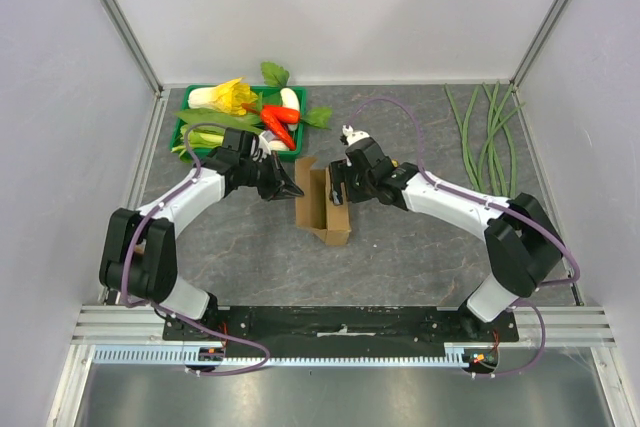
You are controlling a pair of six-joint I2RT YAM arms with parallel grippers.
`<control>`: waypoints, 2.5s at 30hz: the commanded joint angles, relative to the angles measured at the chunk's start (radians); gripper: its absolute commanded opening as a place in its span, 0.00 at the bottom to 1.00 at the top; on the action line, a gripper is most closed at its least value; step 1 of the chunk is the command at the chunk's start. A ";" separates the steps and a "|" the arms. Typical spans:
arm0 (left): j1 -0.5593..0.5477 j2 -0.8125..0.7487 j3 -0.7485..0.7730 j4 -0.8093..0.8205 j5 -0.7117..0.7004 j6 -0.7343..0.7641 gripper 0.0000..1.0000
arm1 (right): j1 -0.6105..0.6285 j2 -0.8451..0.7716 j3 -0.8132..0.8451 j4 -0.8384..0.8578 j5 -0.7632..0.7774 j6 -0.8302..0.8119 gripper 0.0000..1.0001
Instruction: Unpack the express box
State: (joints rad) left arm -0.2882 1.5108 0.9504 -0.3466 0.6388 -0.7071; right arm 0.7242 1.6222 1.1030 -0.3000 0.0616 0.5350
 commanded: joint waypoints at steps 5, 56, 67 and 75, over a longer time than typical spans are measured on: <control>0.000 -0.112 0.094 -0.095 0.062 0.057 0.02 | 0.007 -0.090 -0.035 -0.037 0.222 0.079 0.77; 0.072 -0.201 0.044 -0.410 -0.251 0.360 0.41 | 0.225 0.332 0.278 -0.281 0.325 0.169 0.55; 0.072 -0.208 0.050 -0.404 -0.223 0.368 0.42 | 0.268 0.420 0.333 -0.332 0.446 0.191 0.36; 0.072 -0.224 0.048 -0.404 -0.235 0.360 0.42 | 0.274 0.283 0.294 -0.277 0.446 0.206 0.33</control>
State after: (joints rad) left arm -0.2199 1.3239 0.9936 -0.7555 0.4019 -0.3820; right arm 0.9985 2.0048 1.4094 -0.5983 0.4541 0.7155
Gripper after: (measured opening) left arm 0.418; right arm 0.341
